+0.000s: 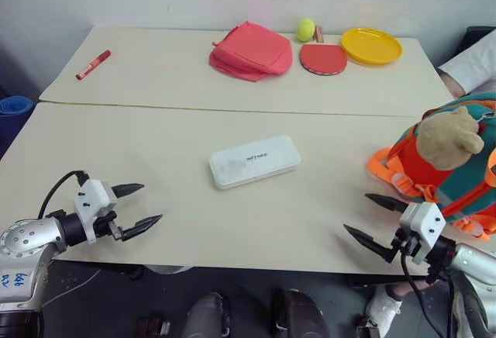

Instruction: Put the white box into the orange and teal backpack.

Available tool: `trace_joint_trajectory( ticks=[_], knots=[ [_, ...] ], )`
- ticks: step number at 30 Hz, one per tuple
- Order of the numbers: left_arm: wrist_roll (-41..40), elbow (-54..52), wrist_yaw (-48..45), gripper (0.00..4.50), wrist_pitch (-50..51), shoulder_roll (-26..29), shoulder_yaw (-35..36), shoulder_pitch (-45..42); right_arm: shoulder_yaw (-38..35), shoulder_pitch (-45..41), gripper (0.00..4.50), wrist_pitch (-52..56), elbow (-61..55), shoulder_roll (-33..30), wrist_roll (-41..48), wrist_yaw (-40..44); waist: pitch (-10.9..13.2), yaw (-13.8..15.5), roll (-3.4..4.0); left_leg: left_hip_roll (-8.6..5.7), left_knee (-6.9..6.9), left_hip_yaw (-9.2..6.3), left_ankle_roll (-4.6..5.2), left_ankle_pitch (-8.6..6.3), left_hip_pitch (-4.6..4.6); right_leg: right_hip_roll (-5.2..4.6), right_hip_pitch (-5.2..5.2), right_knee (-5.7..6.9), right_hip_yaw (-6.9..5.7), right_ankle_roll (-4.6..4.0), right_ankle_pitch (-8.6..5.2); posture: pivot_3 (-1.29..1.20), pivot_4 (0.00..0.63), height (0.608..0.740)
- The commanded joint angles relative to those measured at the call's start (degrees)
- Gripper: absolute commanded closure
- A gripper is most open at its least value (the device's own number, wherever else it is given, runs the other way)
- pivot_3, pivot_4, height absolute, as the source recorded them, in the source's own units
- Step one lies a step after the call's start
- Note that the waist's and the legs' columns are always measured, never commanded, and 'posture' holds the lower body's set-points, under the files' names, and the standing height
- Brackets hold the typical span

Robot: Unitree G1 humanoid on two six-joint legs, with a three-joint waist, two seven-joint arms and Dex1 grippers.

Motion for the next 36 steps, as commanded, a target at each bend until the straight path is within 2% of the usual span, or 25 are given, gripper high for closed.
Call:
trace_joint_trajectory(
  ticks=[1,3,6,8,11,15,18,20,21,24,30,33,36],
  knots=[
    [0.39,-0.69,0.29,0.01,0.01,0.13,-0.11,0.20,0.10,-0.52,0.00,1.83,-2.51,-0.39,0.99,-0.61,0.00,0.02,0.00,0.00,-0.01,0.00,-0.01,0.00,0.00,0.00,-0.01,0.00,0.00,0.00,0.00,0.00,0.150,0.740],
    [-0.91,-1.85,0.45,0.01,1.94,-0.25,-0.32,-0.72,0.21,-2.13,0.00,5.70,-5.07,0.21,2.61,-2.84,0.00,0.02,0.00,0.01,-0.02,0.00,-0.01,0.02,0.00,0.00,-0.01,0.01,-0.01,-0.01,0.00,0.00,0.150,0.740],
    [-1.60,-4.44,1.54,0.01,6.16,-0.33,-1.78,-3.14,3.92,-5.68,0.00,12.73,-9.19,-2.76,0.54,-3.60,0.00,0.00,0.00,0.01,0.06,-0.01,-0.02,0.02,0.00,-0.01,-0.01,0.07,0.00,0.00,0.00,0.00,0.150,0.740],
    [-1.11,-5.93,3.44,0.00,10.67,-0.29,-3.66,-5.50,6.87,-10.78,0.39,18.30,-10.98,-4.17,-0.77,-5.20,0.00,0.01,0.00,0.00,0.07,-0.01,-0.03,0.01,0.00,-0.03,-0.01,0.11,0.01,0.00,0.00,0.00,0.150,0.740],
    [-1.02,-8.01,10.72,0.63,18.57,-2.96,-5.57,-11.97,12.43,-20.60,1.31,26.40,-11.35,-6.97,-4.62,-6.75,0.02,0.01,0.03,-0.01,0.10,-0.01,-0.03,0.02,-0.02,-0.03,-0.04,0.14,0.02,0.00,0.00,0.00,0.150,0.740],
    [1.03,-9.36,16.56,1.87,27.32,-5.03,-9.39,-18.45,18.27,-32.56,2.73,35.23,-7.73,-6.83,-9.88,-10.60,0.02,0.04,0.01,0.00,0.19,-0.05,0.19,0.18,-0.19,0.03,-0.14,0.42,-0.05,0.00,0.00,0.00,0.150,0.740],
    [1.58,-7.74,17.48,2.72,29.19,-6.27,-11.36,-20.17,21.53,-40.89,3.66,39.67,-1.65,-1.49,-14.89,-18.33,0.01,-0.24,0.01,-0.01,0.35,0.00,0.21,0.19,-0.27,0.12,-0.16,0.43,-0.08,0.00,0.00,0.00,0.150,0.740],
    [2.65,-6.32,18.70,3.28,30.15,-6.97,-12.39,-21.11,24.11,-44.83,4.33,41.31,2.48,1.24,-17.40,-20.24,0.01,-0.40,0.00,0.00,0.42,0.11,0.22,0.20,-0.27,0.15,-0.16,0.47,-0.07,0.00,0.00,0.00,0.150,0.740],
    [2.99,-5.78,19.14,3.58,30.14,-7.39,-12.69,-21.74,24.96,-46.28,4.50,41.55,4.24,2.25,-18.30,-20.68,0.01,-0.36,0.00,0.01,0.45,0.10,0.23,0.20,-0.28,0.17,-0.16,0.48,-0.06,0.00,0.00,0.00,0.150,0.740],
    [2.26,-4.51,18.83,4.48,30.85,-9.23,-13.70,-24.31,28.29,-50.08,4.50,39.25,11.56,4.64,-21.30,-20.69,0.02,-0.13,0.00,0.06,0.50,0.08,0.23,0.20,-0.35,0.21,-0.21,0.51,-0.06,0.00,0.00,0.00,0.150,0.740],
    [3.93,-1.94,17.96,4.48,33.65,-9.66,-18.04,-28.05,29.15,-54.83,4.50,36.38,20.42,10.09,-21.85,-19.55,0.02,-0.25,0.00,0.02,0.61,0.07,0.27,0.22,-0.41,0.22,-0.21,0.57,-0.06,0.01,0.00,0.00,0.150,0.740],
    [4.19,-1.13,17.45,4.48,33.90,-10.47,-19.51,-29.49,29.26,-55.31,4.50,35.57,21.77,10.24,-21.77,-17.95,0.02,-0.33,0.00,0.03,0.61,0.07,0.27,0.23,-0.42,0.27,-0.21,0.57,-0.08,0.01,0.00,0.00,0.150,0.740],
    [2.34,-2.46,19.11,4.48,38.77,-13.15,-19.20,-30.53,28.56,-54.50,4.50,36.47,20.68,9.32,-20.40,-14.72,0.02,-0.35,0.00,0.03,0.62,0.07,0.27,0.23,-0.42,0.28,-0.21,0.57,-0.07,0.01,0.00,0.00,0.150,0.740]
  ],
)
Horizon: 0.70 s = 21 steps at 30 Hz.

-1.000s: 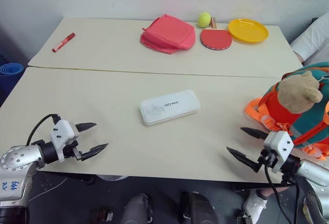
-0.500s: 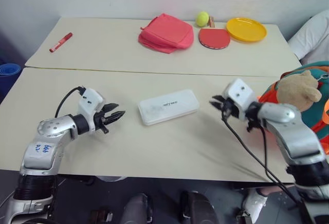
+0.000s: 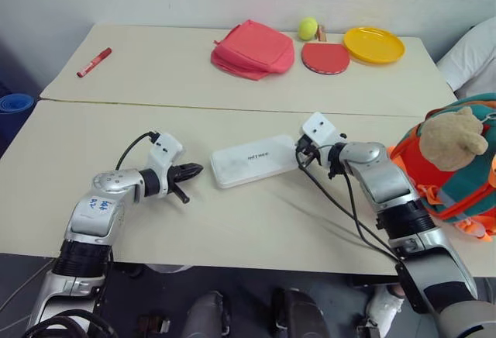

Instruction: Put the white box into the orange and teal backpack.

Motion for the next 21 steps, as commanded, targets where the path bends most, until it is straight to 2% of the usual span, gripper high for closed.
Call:
trace_joint_trajectory(
  ticks=[1,6,11,16,21],
  knots=[
    [-2.37,-2.98,1.73,4.48,5.23,-2.35,0.96,-1.43,-1.67,0.27,4.50,0.25,-2.66,-1.18,1.86,3.59,0.00,0.02,0.00,0.00,0.00,0.00,0.00,0.00,0.00,0.00,0.00,0.00,0.00,0.00,0.00,0.00,0.150,0.740],
    [-1.89,-5.10,0.71,4.48,6.75,-1.89,0.19,-0.43,-4.17,4.34,4.50,5.17,-11.11,-2.42,6.09,7.17,0.00,0.13,0.00,0.01,0.00,-0.01,0.00,0.00,0.00,-0.01,0.00,0.00,0.01,0.00,0.00,0.00,0.150,0.740],
    [-2.98,-5.28,-0.29,4.48,9.36,-1.49,1.06,-0.94,-5.77,12.97,4.50,14.12,-25.20,-3.74,10.61,8.28,0.00,0.22,0.00,0.04,0.00,-0.02,-0.01,0.00,0.01,-0.03,0.01,0.00,0.02,0.00,0.00,0.00,0.150,0.740],
    [-4.90,-8.83,-5.87,4.48,10.83,1.79,-0.45,1.33,-8.75,22.59,4.50,22.67,-38.67,-5.19,14.11,5.84,0.00,0.17,0.00,0.07,-0.01,-0.03,-0.07,-0.04,0.03,-0.04,0.01,-0.03,0.05,0.00,0.00,0.00,0.150,0.740],
    [-8.70,-13.21,-9.02,4.48,14.17,3.96,1.40,4.50,-12.69,30.05,4.50,27.45,-47.07,-7.08,15.72,3.46,0.00,0.35,0.00,0.06,-0.02,-0.05,-0.09,-0.07,0.03,-0.09,0.01,-0.06,0.08,0.00,0.00,0.00,0.150,0.740]
  ],
)
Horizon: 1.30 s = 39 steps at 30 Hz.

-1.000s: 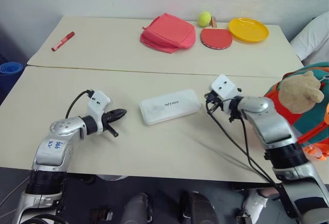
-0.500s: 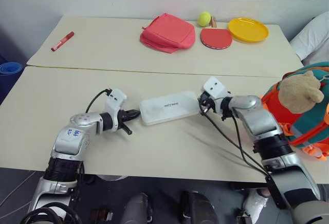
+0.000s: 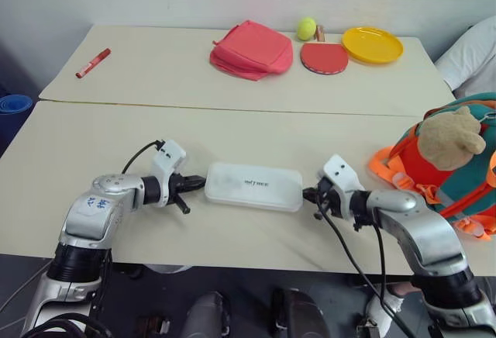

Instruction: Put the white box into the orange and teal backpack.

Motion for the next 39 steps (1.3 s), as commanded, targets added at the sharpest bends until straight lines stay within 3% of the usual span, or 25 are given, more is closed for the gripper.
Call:
trace_joint_trajectory(
  ticks=[1,8,10,13,16,21,23,26,33,39],
  knots=[
    [-4.59,-5.54,-2.68,4.48,2.09,0.82,1.04,1.86,-2.87,3.80,4.50,2.84,-7.45,-1.34,3.03,-0.84,0.00,0.14,0.00,0.00,0.00,-0.01,-0.02,-0.02,0.01,0.00,0.00,-0.02,0.01,0.00,0.00,0.00,0.150,0.740],
    [-3.02,-2.75,-1.47,4.48,4.88,5.28,1.39,3.38,-7.56,10.43,4.50,5.06,-9.92,-0.37,7.18,-2.49,0.00,0.14,0.00,0.01,-0.02,-0.06,-0.05,-0.08,0.03,-0.01,0.00,-0.15,0.00,-0.02,-0.01,0.00,0.150,0.740],
    [-6.54,0.31,-3.38,3.87,11.33,7.51,3.67,1.94,-9.01,12.13,4.50,4.35,-9.82,-1.59,7.84,-2.18,0.00,0.04,0.00,0.01,-0.03,-0.05,-0.05,-0.09,0.05,0.00,-0.03,-0.12,0.01,-0.05,-0.03,0.00,0.150,0.740],
    [-11.19,7.51,-4.26,2.96,31.55,11.38,3.37,-4.03,-9.84,14.61,4.50,2.16,-8.96,-5.20,8.39,-0.34,0.00,0.14,-0.02,0.02,-0.03,-0.05,-0.04,-0.10,0.07,0.03,-0.03,-0.10,0.00,-0.07,-0.04,0.00,0.150,0.740],
    [-17.90,10.56,-10.94,2.07,38.19,13.90,1.73,-7.26,-9.03,15.15,4.50,-0.02,-7.54,-8.46,8.75,1.29,-0.01,-0.08,-0.01,0.01,-0.03,-0.02,-0.03,-0.15,0.10,0.07,-0.02,-0.09,0.02,-0.06,-0.05,0.00,0.150,0.740],
    [-20.97,22.31,-9.88,0.47,41.57,7.60,3.08,-14.40,-5.62,13.06,4.50,-6.08,-3.05,-11.79,7.19,3.37,0.04,0.43,-0.22,-0.02,0.04,0.00,0.01,-0.13,0.10,0.07,0.00,-0.08,0.04,-0.05,-0.06,0.00,0.150,0.740],
    [-21.71,25.82,-8.23,0.04,41.57,5.22,3.26,-16.28,-3.61,10.93,4.50,-9.21,-0.32,-12.28,5.92,3.92,0.02,0.38,-0.33,-0.03,0.07,-0.01,0.02,-0.12,0.11,0.04,0.02,-0.05,0.05,-0.04,-0.06,0.00,0.150,0.740],
    [-20.90,28.61,-4.89,0.04,41.57,2.35,2.80,-17.94,2.98,7.28,4.50,-16.32,4.44,-15.55,-0.28,5.71,0.02,0.14,-0.34,-0.05,0.09,0.00,0.01,-0.12,0.16,0.00,0.06,-0.02,0.08,-0.03,-0.05,0.00,0.150,0.740],
    [-17.45,34.01,1.37,0.04,41.52,-4.30,4.05,-20.36,9.12,-0.29,4.50,-20.55,10.37,-12.19,-3.48,6.57,-0.10,0.07,-0.51,-0.01,0.10,0.01,-0.08,-0.08,0.37,0.01,0.23,0.02,0.10,-0.03,-0.05,0.00,0.150,0.740],
    [-20.33,36.20,4.33,0.04,41.57,-8.97,4.88,-21.80,10.61,-3.14,4.50,-20.25,11.66,-8.43,-3.94,6.76,-0.18,0.38,-0.61,-0.04,0.10,-0.05,-0.29,-0.17,0.47,-0.07,0.34,0.04,0.09,-0.03,-0.05,0.00,0.150,0.740]
  ],
)
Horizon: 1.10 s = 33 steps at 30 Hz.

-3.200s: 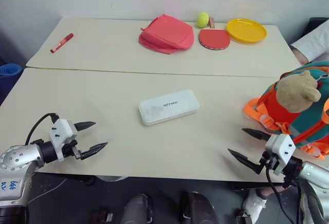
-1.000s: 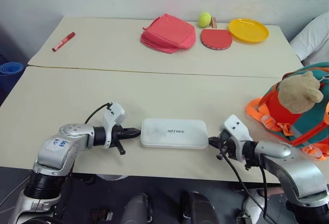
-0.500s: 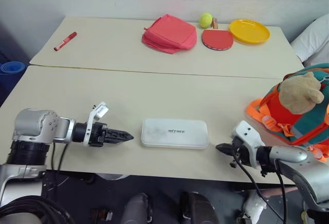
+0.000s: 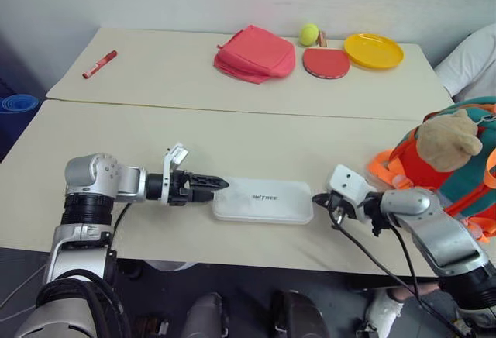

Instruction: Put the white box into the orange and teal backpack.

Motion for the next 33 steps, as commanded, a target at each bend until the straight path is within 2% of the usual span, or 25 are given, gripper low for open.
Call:
trace_joint_trajectory(
  ticks=[1,7,13,17,18,21,25,27,30,32,33],
  knots=[
    [-2.50,1.08,3.12,0.04,0.08,-2.07,-2.25,0.67,2.57,-0.11,4.50,0.24,-0.13,2.18,-0.08,0.49,0.00,-0.09,0.01,0.00,0.00,0.00,0.00,0.00,0.00,0.00,0.00,0.00,0.01,0.00,0.00,0.00,0.150,0.740],
    [-9.78,2.03,8.75,0.04,0.08,-4.20,-0.12,0.27,2.14,-0.78,4.50,1.48,-1.70,4.73,0.55,0.29,0.00,-0.24,0.01,0.00,-0.01,0.00,0.02,0.01,-0.01,0.00,-0.01,-0.01,0.00,0.00,0.00,0.00,0.150,0.740],
    [-16.23,0.21,11.55,1.71,0.08,-4.01,0.89,1.27,-0.70,1.93,4.50,1.97,-3.36,4.45,1.13,-0.10,0.00,-0.24,0.01,0.01,-0.03,0.00,0.11,0.06,-0.13,0.04,-0.13,-0.01,-0.01,0.00,0.00,0.00,0.150,0.740],
    [-19.17,-6.54,8.36,3.01,-2.06,-6.05,8.14,4.16,-12.56,12.23,4.50,10.17,-12.77,6.59,11.61,-1.08,0.00,0.43,0.01,0.01,-0.02,-0.11,0.15,0.08,-0.32,0.06,-0.15,-0.01,-0.12,0.00,0.00,0.00,0.150,0.740],
    [-20.79,-9.91,5.00,3.21,-2.18,-5.07,7.89,4.95,-16.37,15.95,4.33,10.31,-16.03,7.63,13.51,-1.80,0.01,0.58,0.02,0.01,-0.03,-0.12,0.15,0.08,-0.34,0.07,-0.15,-0.04,-0.14,0.00,0.00,0.00,0.150,0.740],
    [-21.70,-16.41,-2.19,3.21,-6.72,-2.89,7.11,6.46,-26.17,26.83,3.70,7.38,-24.01,9.79,17.52,-2.08,0.11,1.01,0.15,0.03,-0.07,-0.11,0.15,0.08,-0.54,0.15,-0.30,-0.12,-0.18,0.00,0.00,0.00,0.150,0.740],
    [-12.18,-23.32,-13.79,3.21,-24.96,0.92,-0.69,9.46,-38.51,37.73,2.39,-3.57,-28.69,14.50,21.51,-0.62,0.13,0.92,0.21,-0.05,-0.10,0.01,-0.09,-0.07,-0.32,0.16,-0.14,-0.37,-0.10,0.07,0.04,0.00,0.150,0.740],
    [-8.58,-23.74,-18.15,3.21,-35.34,-0.18,-1.58,10.17,-45.12,44.36,1.77,-6.39,-29.12,16.94,22.00,-1.37,0.13,1.15,0.30,-0.06,-0.16,0.08,-0.11,-0.10,-0.22,0.13,-0.10,-0.36,0.03,0.11,0.06,0.00,0.150,0.740],
    [0.05,-23.42,-28.34,3.21,-52.10,1.20,-6.90,11.55,-52.11,53.09,0.79,-13.35,-28.79,23.06,22.38,-2.71,0.13,1.37,0.30,-0.01,-0.26,0.05,-0.14,-0.11,-0.26,0.17,-0.20,-0.40,0.07,0.07,0.04,0.00,0.150,0.740],
    [2.95,-21.95,-31.73,3.21,-57.50,1.40,-8.60,11.45,-55.69,57.49,0.13,-18.18,-27.92,28.23,23.21,-4.10,0.13,1.27,0.31,-0.01,-0.46,0.13,-0.16,-0.09,-0.28,0.17,-0.31,-0.42,0.10,0.02,0.01,0.00,0.150,0.740],
    [3.37,-21.00,-32.14,3.21,-58.47,1.03,-8.64,10.99,-56.80,59.43,0.03,-19.69,-27.42,29.99,23.77,-4.19,0.12,1.17,0.36,-0.01,-0.54,0.15,-0.17,-0.09,-0.26,0.18,-0.32,-0.45,0.10,0.01,0.01,0.00,0.150,0.740]
  ],
)
